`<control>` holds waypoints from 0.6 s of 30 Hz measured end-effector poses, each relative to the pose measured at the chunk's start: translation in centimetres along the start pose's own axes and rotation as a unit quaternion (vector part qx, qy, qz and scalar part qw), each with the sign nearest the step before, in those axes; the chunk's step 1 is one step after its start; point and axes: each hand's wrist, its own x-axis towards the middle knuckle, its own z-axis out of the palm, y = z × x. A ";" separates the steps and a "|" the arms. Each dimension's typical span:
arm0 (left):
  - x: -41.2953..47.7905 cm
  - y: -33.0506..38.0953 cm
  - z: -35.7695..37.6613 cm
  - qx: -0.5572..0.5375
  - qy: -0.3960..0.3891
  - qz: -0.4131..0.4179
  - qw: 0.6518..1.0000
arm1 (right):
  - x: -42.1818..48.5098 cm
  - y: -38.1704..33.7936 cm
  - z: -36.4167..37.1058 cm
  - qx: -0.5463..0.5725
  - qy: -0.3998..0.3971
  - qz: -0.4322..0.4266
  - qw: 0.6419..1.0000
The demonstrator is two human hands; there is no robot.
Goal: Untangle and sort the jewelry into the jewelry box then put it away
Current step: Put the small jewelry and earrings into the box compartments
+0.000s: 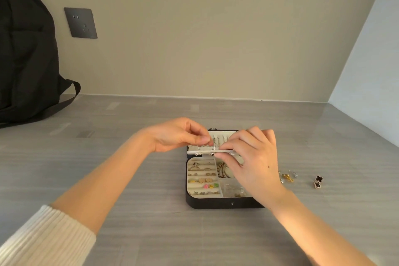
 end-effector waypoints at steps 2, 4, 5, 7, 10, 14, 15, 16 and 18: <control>0.3 -0.1 0.1 -0.002 -0.040 0.005 0.999 | 0.0 0.0 0.0 0.002 0.000 0.003 1.000; 0.6 -0.5 0.2 -0.010 -0.064 0.010 0.998 | 0.1 0.0 -0.1 0.003 -0.003 0.005 1.000; 0.8 -0.6 0.2 -0.014 -0.068 0.012 0.997 | 0.1 0.0 -0.1 0.003 -0.005 0.006 1.000; 1.0 -0.7 0.2 -0.019 -0.074 0.017 0.997 | 0.1 0.0 -0.1 0.005 -0.009 0.008 1.000; 1.1 -0.7 0.2 -0.021 -0.079 0.024 0.996 | 0.2 0.0 -0.1 0.006 -0.014 0.015 1.000; 1.0 -0.5 0.1 -0.012 -0.089 0.030 0.995 | 0.2 -0.1 -0.2 0.009 -0.018 0.023 1.000; 1.0 -0.4 0.1 -0.010 -0.088 0.031 0.996 | 0.2 -0.2 -0.2 0.010 -0.019 0.024 0.999; 1.0 -0.3 0.1 -0.008 -0.087 0.032 0.996 | 0.2 -0.2 -0.2 0.009 -0.020 0.025 0.999; 1.0 -0.1 0.2 0.001 -0.085 0.036 0.996 | 0.2 -0.2 -0.2 0.007 -0.022 0.027 0.999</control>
